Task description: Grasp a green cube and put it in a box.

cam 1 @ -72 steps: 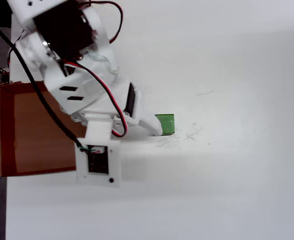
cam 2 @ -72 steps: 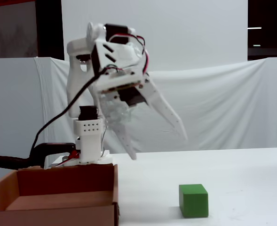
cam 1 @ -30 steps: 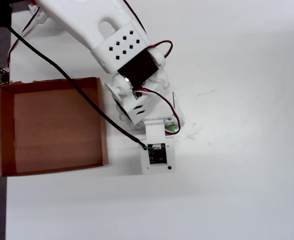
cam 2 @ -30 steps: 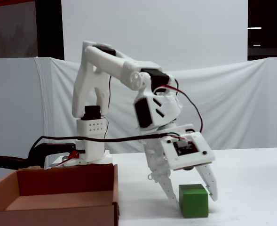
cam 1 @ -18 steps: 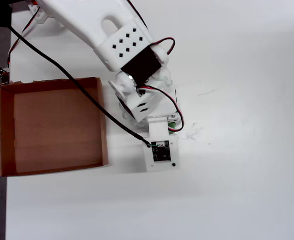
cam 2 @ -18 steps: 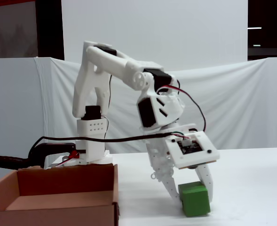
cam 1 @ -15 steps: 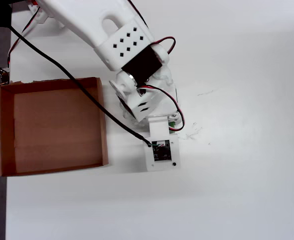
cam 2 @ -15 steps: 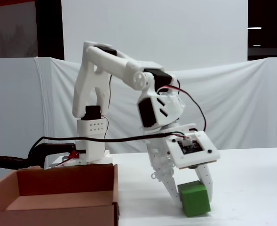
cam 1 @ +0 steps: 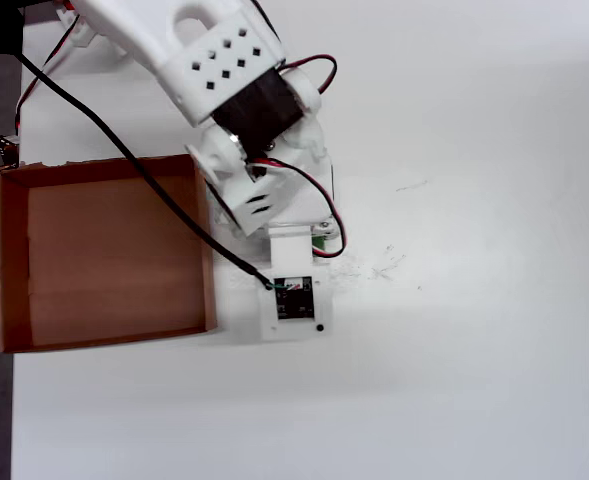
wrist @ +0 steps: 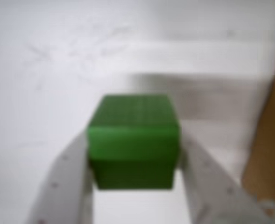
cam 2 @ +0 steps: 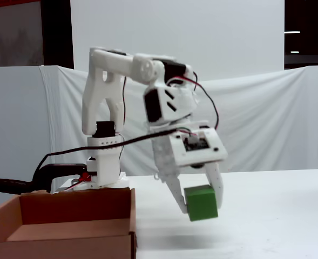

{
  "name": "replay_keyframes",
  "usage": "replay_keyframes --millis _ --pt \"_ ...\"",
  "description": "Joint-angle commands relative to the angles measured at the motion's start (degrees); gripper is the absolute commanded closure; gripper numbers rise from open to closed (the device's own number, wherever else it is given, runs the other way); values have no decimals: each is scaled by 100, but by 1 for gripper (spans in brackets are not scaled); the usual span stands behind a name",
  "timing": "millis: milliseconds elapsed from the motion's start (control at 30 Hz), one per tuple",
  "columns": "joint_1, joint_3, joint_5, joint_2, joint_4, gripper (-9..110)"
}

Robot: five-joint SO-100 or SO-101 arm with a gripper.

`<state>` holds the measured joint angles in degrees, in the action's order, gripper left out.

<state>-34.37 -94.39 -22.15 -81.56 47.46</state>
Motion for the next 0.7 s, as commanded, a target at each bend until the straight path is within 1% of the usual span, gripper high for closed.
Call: replay_keyframes --millis 0,133,200,433,533,667 --pt "167 439 -290 -791 598 87" --pt "510 650 -738 -1327 1371 87" --pt "738 642 -1020 -1600 1538 86" --pt "1740 -114 -1978 -2628 1573 86" --pt "2232 -809 -2610 -3015 1512 86" --pt "2681 -1828 -3129 -3340 1028 86"
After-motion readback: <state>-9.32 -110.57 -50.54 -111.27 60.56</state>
